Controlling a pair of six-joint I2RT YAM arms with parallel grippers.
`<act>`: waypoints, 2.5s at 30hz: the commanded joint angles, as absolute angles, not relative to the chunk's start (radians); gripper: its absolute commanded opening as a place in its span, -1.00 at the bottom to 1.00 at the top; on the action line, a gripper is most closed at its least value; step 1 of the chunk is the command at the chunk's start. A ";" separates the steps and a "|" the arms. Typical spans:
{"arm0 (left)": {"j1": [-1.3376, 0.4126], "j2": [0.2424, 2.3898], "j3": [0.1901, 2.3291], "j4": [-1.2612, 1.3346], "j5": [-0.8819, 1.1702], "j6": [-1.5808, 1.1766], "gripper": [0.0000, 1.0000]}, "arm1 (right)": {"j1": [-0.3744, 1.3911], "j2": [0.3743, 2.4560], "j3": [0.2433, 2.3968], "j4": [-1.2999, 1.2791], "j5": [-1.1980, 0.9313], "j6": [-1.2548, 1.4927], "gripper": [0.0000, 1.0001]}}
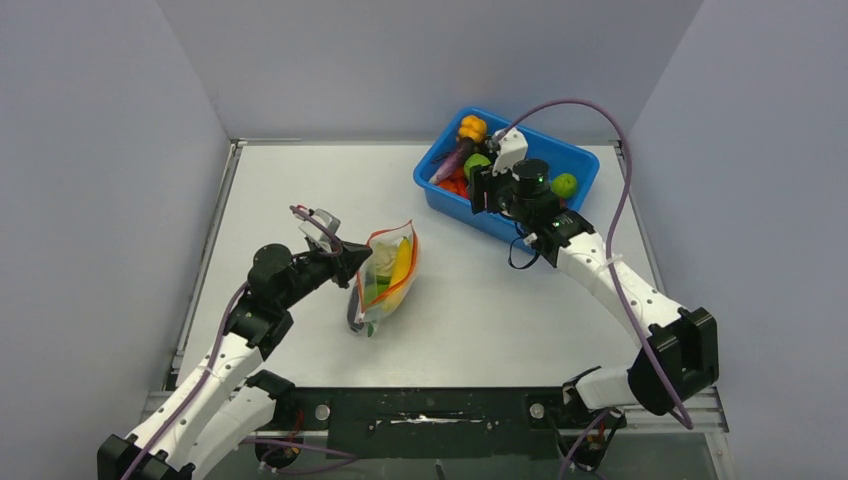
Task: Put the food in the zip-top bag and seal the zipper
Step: Pick up the fake fruit from the bin.
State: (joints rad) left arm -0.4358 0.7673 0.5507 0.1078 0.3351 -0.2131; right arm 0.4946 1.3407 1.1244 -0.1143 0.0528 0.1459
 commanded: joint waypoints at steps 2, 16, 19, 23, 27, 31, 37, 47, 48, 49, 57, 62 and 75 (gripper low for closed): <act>-0.433 0.749 0.571 0.132 0.339 -0.181 -1.00 | 0.395 1.444 1.192 -0.067 0.098 0.079 0.31; -0.432 0.737 0.548 0.134 0.378 -0.167 -1.00 | 0.247 1.782 1.396 0.008 -0.045 0.118 0.58; -0.431 0.732 0.546 0.135 0.386 -0.167 -1.00 | 0.234 1.829 1.434 0.029 -0.082 0.131 0.61; -0.431 0.730 0.549 0.129 0.387 -0.164 -1.00 | 0.229 1.882 1.479 0.057 -0.139 0.138 0.64; -0.431 0.716 0.548 0.121 0.383 -0.156 -1.00 | 0.228 1.931 1.520 0.049 -0.140 0.153 0.69; -0.431 0.708 0.545 0.121 0.382 -0.153 -1.00 | 0.227 1.971 1.554 0.052 -0.124 0.154 0.75; -0.430 0.710 0.545 0.126 0.392 -0.150 -1.00 | 0.223 2.039 1.605 0.041 -0.089 0.145 0.79; -0.430 0.706 0.543 0.126 0.389 -0.151 -1.00 | 0.218 2.135 1.681 0.026 -0.154 0.136 0.83; -0.430 0.707 0.543 0.126 0.391 -0.150 -1.00 | 0.219 2.140 1.686 0.025 -0.159 0.137 0.82; -0.429 0.708 0.543 0.126 0.390 -0.150 -1.00 | 0.219 2.146 1.689 0.023 -0.164 0.139 0.79; -0.429 0.707 0.543 0.126 0.388 -0.150 -1.00 | 0.212 2.144 1.675 0.032 -0.193 0.130 0.52; -0.428 0.707 0.543 0.126 0.387 -0.149 -1.00 | 0.204 2.120 1.648 0.050 -0.205 0.130 0.36; -0.428 0.706 0.541 0.124 0.382 -0.147 -1.00 | 0.201 2.020 1.572 0.065 -0.205 0.116 0.22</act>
State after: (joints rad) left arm -0.4351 0.7208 0.5331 0.0837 0.3744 -0.1635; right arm 0.2089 2.1311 1.6001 0.0074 -0.1997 0.1352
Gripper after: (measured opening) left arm 0.014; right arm 0.665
